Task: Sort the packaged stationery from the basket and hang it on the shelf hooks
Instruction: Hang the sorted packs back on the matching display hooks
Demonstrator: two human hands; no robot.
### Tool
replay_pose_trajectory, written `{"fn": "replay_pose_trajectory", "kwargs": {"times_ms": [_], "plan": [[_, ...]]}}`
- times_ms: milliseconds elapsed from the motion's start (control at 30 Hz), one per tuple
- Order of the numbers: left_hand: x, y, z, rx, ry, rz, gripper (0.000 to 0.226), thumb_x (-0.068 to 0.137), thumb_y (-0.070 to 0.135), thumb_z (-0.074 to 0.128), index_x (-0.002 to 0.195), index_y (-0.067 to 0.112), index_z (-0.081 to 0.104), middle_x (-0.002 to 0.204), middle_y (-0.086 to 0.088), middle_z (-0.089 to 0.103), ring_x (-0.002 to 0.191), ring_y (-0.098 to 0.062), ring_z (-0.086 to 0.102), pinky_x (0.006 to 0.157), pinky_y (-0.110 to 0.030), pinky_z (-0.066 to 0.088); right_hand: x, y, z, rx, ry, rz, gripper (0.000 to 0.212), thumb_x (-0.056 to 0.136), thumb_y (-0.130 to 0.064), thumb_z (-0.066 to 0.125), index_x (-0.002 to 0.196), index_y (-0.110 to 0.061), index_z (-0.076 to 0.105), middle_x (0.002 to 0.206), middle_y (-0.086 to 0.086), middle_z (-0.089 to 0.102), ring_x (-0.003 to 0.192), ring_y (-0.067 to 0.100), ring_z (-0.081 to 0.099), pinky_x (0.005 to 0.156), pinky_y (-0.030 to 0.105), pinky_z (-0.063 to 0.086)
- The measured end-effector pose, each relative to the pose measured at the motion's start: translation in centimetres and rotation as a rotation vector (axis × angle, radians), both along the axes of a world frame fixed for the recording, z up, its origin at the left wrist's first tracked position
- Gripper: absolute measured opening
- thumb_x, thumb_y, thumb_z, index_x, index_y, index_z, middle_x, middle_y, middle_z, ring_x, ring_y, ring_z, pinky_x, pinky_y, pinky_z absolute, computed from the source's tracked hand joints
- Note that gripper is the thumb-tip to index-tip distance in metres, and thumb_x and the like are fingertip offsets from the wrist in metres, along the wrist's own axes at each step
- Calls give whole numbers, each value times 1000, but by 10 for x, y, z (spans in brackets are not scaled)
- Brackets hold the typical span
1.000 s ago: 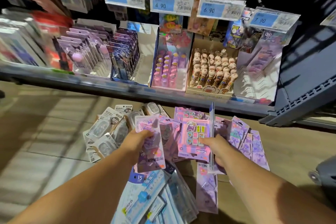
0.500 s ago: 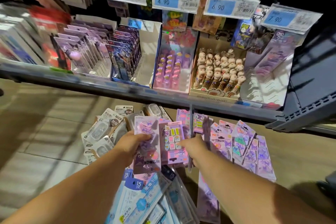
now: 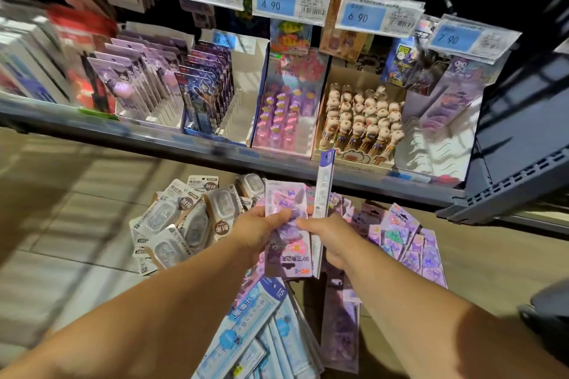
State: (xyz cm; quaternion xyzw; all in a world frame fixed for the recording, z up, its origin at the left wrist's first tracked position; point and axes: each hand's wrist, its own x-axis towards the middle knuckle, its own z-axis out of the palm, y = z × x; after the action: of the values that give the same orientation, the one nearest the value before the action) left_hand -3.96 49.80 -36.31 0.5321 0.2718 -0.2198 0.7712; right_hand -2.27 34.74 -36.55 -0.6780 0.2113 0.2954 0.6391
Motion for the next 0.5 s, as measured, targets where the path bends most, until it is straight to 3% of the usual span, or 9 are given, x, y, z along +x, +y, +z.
{"fn": "replay_pose_trajectory", "kwargs": {"times_ms": [100,200,267,333,400,500], "plan": [[-2,-8,-1,47,-1,-44,21,83,13,73,97,-3,71,90,-20,75,70,-28,71,60,-32,59,-5,-11,3,48,19,-89,15,86,8,59,88,-2,69,78,14,72,76,31,68,82,46,55],[-6,-19,-2,68,5,-139,13,88,15,69,89,3,69,73,-9,74,59,-19,68,55,-25,53,-12,-29,1,25,51,-130,25,86,15,50,101,3,67,96,24,69,93,40,66,91,56,50],[-9,-28,-3,116,21,-226,15,90,20,68,84,6,66,71,-7,70,59,-19,63,58,-27,50,-16,-43,0,-4,67,-127,29,86,17,48,106,3,64,99,25,68,96,41,64,90,56,50],[-10,-38,-1,129,26,-301,16,90,21,68,87,5,65,82,-15,68,70,-26,62,69,-37,52,-20,-57,-2,-18,86,-144,30,85,17,49,107,3,63,99,26,67,96,42,65,87,54,52],[-10,-46,-1,159,14,-343,16,91,17,67,79,8,62,75,-11,67,70,-25,61,77,-41,53,-23,-70,-4,-32,108,-166,28,84,17,51,106,4,63,96,26,67,92,40,65,82,50,54],[-8,-59,-5,279,-19,-431,21,91,7,65,70,12,61,59,-2,62,57,-17,56,68,-33,51,-27,-92,-11,-108,135,-240,21,87,16,48,100,7,61,84,22,63,81,36,62,78,46,53]]}}
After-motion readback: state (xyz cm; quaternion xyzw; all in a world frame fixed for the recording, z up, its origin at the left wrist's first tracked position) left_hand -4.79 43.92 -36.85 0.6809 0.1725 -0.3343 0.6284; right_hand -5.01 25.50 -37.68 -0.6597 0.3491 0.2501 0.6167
